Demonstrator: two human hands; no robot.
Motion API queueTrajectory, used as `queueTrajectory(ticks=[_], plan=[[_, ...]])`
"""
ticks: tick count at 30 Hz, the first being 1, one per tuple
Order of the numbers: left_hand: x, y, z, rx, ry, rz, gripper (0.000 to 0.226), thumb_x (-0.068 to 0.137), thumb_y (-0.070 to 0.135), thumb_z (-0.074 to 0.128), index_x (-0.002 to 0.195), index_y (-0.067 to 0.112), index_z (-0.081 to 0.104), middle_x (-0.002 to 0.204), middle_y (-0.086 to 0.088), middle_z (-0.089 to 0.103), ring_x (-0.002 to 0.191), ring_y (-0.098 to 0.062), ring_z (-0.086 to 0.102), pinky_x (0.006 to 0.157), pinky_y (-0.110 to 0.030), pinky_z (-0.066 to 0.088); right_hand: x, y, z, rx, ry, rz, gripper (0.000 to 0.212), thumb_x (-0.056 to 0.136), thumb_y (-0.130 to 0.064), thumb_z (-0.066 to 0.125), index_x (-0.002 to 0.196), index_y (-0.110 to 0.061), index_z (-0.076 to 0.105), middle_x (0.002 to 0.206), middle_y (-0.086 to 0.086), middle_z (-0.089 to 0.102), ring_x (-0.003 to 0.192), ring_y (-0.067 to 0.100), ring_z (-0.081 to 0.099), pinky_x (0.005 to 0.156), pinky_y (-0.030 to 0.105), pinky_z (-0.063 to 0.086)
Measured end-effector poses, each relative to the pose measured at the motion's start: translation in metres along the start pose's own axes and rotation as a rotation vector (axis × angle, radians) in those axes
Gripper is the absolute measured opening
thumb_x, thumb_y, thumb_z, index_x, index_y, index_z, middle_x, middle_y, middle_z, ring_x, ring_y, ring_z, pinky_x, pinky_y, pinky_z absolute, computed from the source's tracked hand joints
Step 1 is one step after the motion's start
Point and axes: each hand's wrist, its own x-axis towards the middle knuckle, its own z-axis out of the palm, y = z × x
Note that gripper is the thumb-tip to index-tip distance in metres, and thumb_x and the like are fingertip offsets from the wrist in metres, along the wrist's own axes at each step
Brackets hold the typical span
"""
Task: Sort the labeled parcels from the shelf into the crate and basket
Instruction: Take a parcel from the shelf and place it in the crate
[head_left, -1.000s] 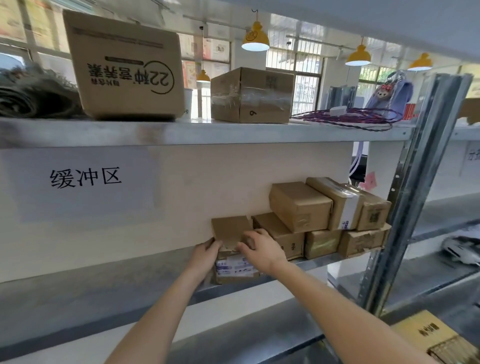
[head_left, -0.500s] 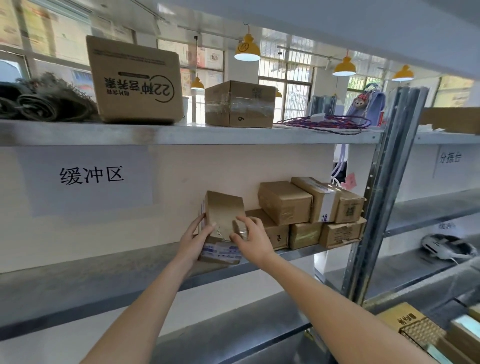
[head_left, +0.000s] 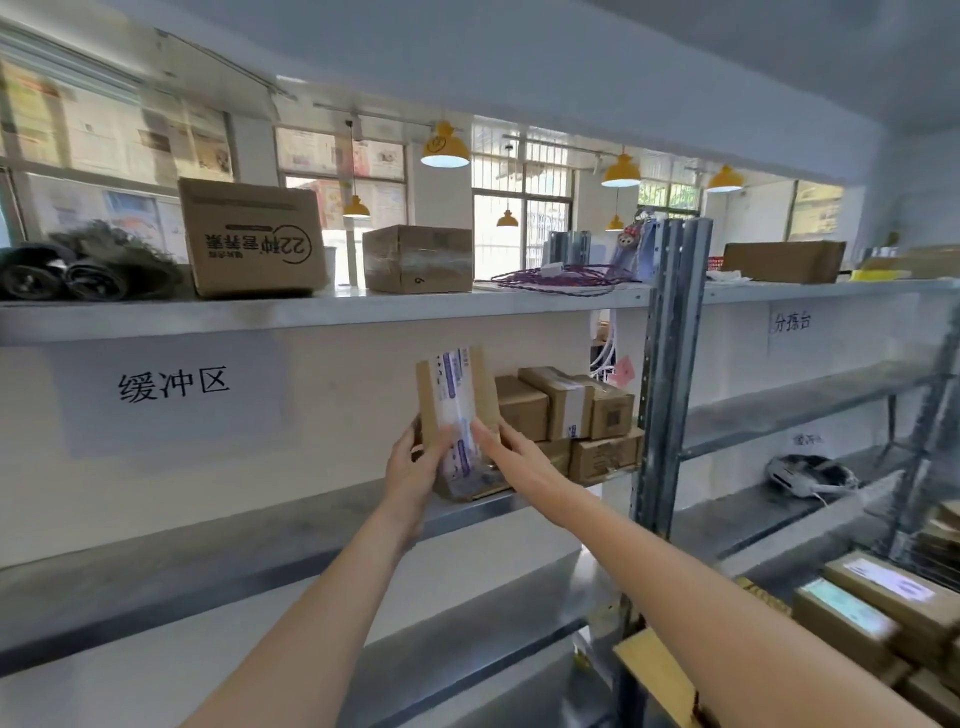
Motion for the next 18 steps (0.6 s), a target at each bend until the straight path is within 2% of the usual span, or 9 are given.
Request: queueTrajectory(ticks=[3, 5, 7, 8, 10, 12, 14, 16, 18], plan=[[-0.028, 0.006, 0.02, -0.085, -0.026, -0.049, 0.028, 0.107, 0.044, 0.038, 0.125, 0.043, 0.059, 0.114, 0.012, 0.071, 0.103, -0.009, 0.067, 0.071, -0.026, 0.057, -0.034, 0.005, -0.016, 0.005, 0.043, 0.005, 0.057, 0.096, -0.053, 0.056, 0.143, -0.021, 0.051, 0.126, -0.007, 0.068, 0.113, 0.011, 0.066, 0.088, 0.021, 0.054], [-0.04, 0.005, 0.028, -0.054, -0.059, -0.063, 0.024, 0.108, 0.038, 0.041, 0.123, 0.048, 0.058, 0.121, 0.014, 0.069, 0.105, -0.005, 0.067, 0.075, -0.027, 0.058, -0.054, 0.008, -0.025, 0.062, 0.091, 0.017, 0.04, 0.1, -0.041, 0.058, 0.135, -0.023, 0.056, 0.117, -0.008, 0.071, 0.111, 0.013, 0.067, 0.082, 0.02, 0.056], [-0.05, 0.004, 0.031, -0.014, -0.084, -0.051, 0.025, 0.1, 0.049, 0.055, 0.125, 0.051, 0.054, 0.132, 0.01, 0.064, 0.115, -0.014, 0.065, 0.09, -0.041, 0.059, -0.072, 0.01, -0.032, 0.157, 0.144, 0.024, 0.026, 0.102, -0.033, 0.056, 0.127, -0.034, 0.054, 0.114, -0.011, 0.068, 0.106, 0.008, 0.066, 0.073, 0.017, 0.055], [-0.055, 0.003, 0.035, -0.013, -0.09, -0.064, 0.037, 0.093, 0.053, 0.063, 0.128, 0.052, 0.049, 0.134, 0.009, 0.061, 0.118, -0.019, 0.063, 0.092, -0.047, 0.058, -0.081, 0.009, -0.035, 0.2, 0.171, 0.028, 0.026, 0.102, -0.031, 0.056, 0.126, -0.04, 0.049, 0.115, -0.012, 0.065, 0.108, 0.008, 0.064, 0.074, 0.019, 0.056], [-0.065, 0.004, 0.042, -0.06, -0.063, -0.117, 0.062, 0.082, 0.051, 0.075, 0.132, 0.05, 0.038, 0.128, 0.01, 0.061, 0.114, -0.021, 0.064, 0.082, -0.043, 0.061, -0.096, 0.012, -0.04, 0.247, 0.207, 0.038, 0.037, 0.104, -0.028, 0.054, 0.133, -0.046, 0.04, 0.12, -0.014, 0.06, 0.113, 0.012, 0.062, 0.077, 0.025, 0.058], [-0.074, 0.006, 0.049, -0.086, -0.062, -0.149, 0.07, 0.073, 0.046, 0.083, 0.133, 0.035, 0.047, 0.12, 0.007, 0.068, 0.107, -0.019, 0.068, 0.074, -0.037, 0.062, -0.111, 0.014, -0.042, 0.224, 0.229, 0.013, 0.05, 0.105, -0.024, 0.052, 0.141, -0.051, 0.031, 0.125, -0.015, 0.054, 0.117, 0.012, 0.06, 0.077, 0.027, 0.06], [-0.078, 0.004, 0.054, -0.071, -0.093, -0.161, 0.08, 0.06, 0.047, 0.091, 0.13, 0.022, 0.059, 0.118, 0.0, 0.073, 0.107, -0.021, 0.071, 0.086, -0.042, 0.061, -0.123, 0.011, -0.047, 0.14, 0.261, -0.023, 0.057, 0.106, -0.02, 0.049, 0.15, -0.049, 0.027, 0.139, -0.01, 0.05, 0.128, 0.017, 0.054, 0.084, 0.031, 0.061], [-0.081, 0.002, 0.057, -0.056, -0.12, -0.155, 0.076, 0.057, 0.042, 0.093, 0.125, 0.023, 0.064, 0.115, -0.001, 0.075, 0.108, -0.022, 0.071, 0.094, -0.046, 0.059, -0.133, 0.004, -0.052, 0.05, 0.307, -0.036, 0.056, 0.107, -0.021, 0.046, 0.155, -0.042, 0.027, 0.152, -0.006, 0.042, 0.137, 0.018, 0.046, 0.086, 0.026, 0.057], [-0.081, 0.001, 0.058, -0.029, -0.164, -0.141, 0.062, 0.064, 0.032, 0.093, 0.12, 0.029, 0.065, 0.111, 0.003, 0.076, 0.108, -0.021, 0.07, 0.093, -0.045, 0.059, -0.139, -0.006, -0.056, 0.034, 0.345, -0.009, 0.053, 0.106, -0.037, 0.043, 0.157, -0.039, 0.026, 0.157, -0.004, 0.036, 0.141, 0.019, 0.04, 0.095, 0.029, 0.051]])
